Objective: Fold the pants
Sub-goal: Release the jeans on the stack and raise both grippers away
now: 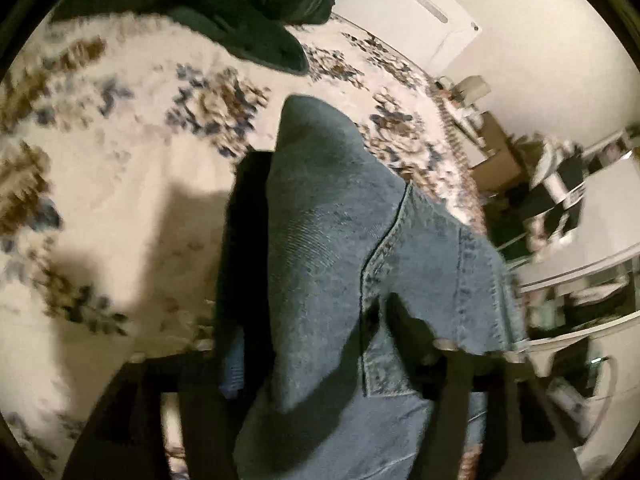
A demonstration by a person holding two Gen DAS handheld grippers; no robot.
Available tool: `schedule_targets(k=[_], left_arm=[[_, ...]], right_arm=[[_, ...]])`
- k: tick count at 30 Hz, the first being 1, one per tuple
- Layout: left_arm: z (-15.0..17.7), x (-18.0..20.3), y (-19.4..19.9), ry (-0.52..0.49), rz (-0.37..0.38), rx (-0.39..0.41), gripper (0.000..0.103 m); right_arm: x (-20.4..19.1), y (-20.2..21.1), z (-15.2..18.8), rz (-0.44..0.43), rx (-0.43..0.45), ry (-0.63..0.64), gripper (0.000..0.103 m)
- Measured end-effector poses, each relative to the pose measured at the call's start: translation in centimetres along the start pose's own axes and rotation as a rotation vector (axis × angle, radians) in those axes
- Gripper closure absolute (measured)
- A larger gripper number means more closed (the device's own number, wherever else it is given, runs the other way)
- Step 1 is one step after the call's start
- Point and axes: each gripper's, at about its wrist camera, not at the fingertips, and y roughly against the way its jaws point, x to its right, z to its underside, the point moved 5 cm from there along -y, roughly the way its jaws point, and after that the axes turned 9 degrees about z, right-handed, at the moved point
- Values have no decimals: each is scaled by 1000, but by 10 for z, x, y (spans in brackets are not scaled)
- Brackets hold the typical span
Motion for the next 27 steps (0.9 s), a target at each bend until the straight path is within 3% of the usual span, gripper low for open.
schedule_targets(k=[2, 5, 11, 14, 18, 27], left_arm=[[3, 6, 6, -47, -64, 14, 11], [10, 10, 14, -86, -166, 13, 11], [35, 27, 31, -174, -313, 30, 11], [48, 39, 42, -191, -347, 41, 11], [66, 58, 61, -220, -391, 60, 11], [92, 108, 127, -243, -401, 144, 11]], right_arm=[[4, 16, -2, 43, 27, 11, 21], [6, 36, -3, 155, 60, 55, 9], [-10, 74, 11, 509, 172, 298, 0], [-20, 90, 23, 616, 232, 403, 0], [-35, 113, 41, 629, 248, 442, 0], [-79, 194, 85, 611, 335, 503, 0]])
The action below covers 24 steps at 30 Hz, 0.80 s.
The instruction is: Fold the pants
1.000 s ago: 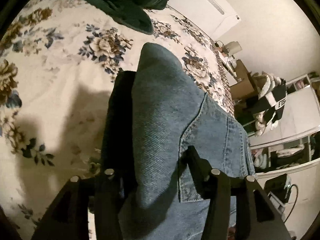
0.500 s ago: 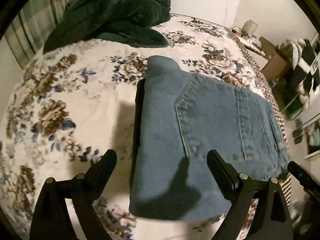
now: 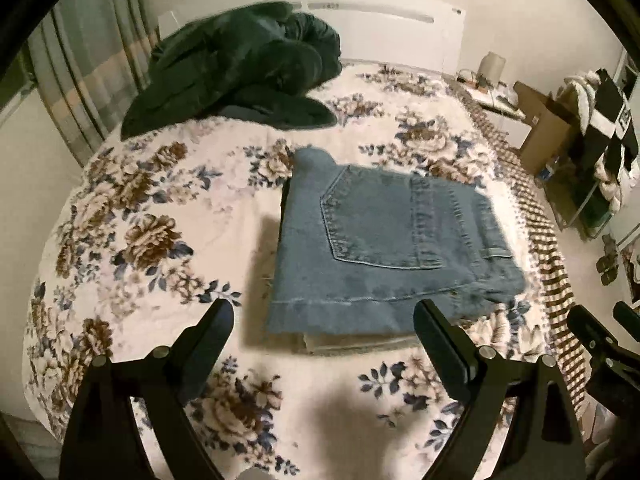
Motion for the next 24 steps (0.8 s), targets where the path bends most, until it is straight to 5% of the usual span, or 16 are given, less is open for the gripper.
schedule_targets(k=[21, 24], left_arm=[[83, 86, 272, -10, -28, 217, 11], [94, 93, 305, 1, -43, 260, 3]], right_arm=[[103, 330, 69, -107, 259, 48, 0], [115, 373, 83, -121, 302, 59, 0]])
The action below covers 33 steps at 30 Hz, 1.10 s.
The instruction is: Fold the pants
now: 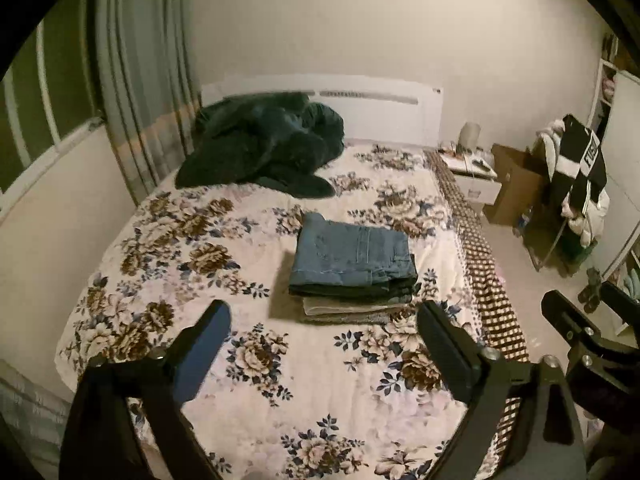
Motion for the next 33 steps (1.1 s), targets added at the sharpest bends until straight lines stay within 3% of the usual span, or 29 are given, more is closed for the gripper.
schedule_targets(k=[4, 13, 33], left_arm=[[3, 1, 39, 20, -30, 53, 2], [14, -3, 80, 34, -26, 56, 2], [31, -7, 101, -2, -52, 63, 2]], right_arm=[[5, 53, 0, -15, 49, 9, 0], [5, 123, -6, -13, 84, 10, 0], [-7, 135, 0, -9, 50, -3, 0]])
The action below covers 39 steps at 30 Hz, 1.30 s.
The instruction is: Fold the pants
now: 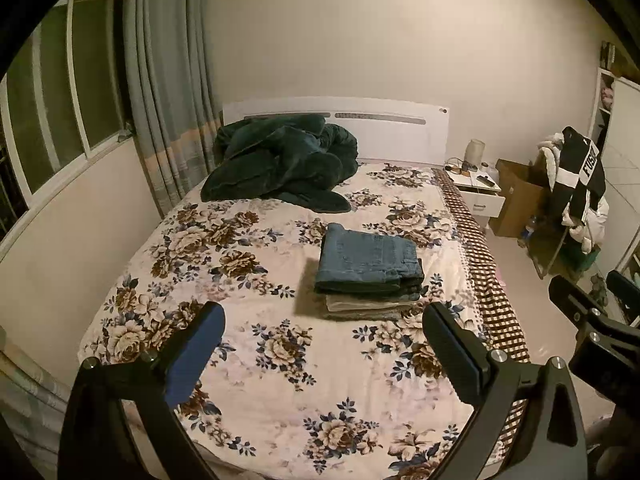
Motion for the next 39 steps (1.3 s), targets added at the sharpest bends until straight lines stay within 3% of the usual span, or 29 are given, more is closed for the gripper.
schedule_targets(k=[39], left_arm=[[-3, -4, 13, -2, -17, 24, 2]], right_arm=[[2, 2, -3, -14, -8, 3, 0]])
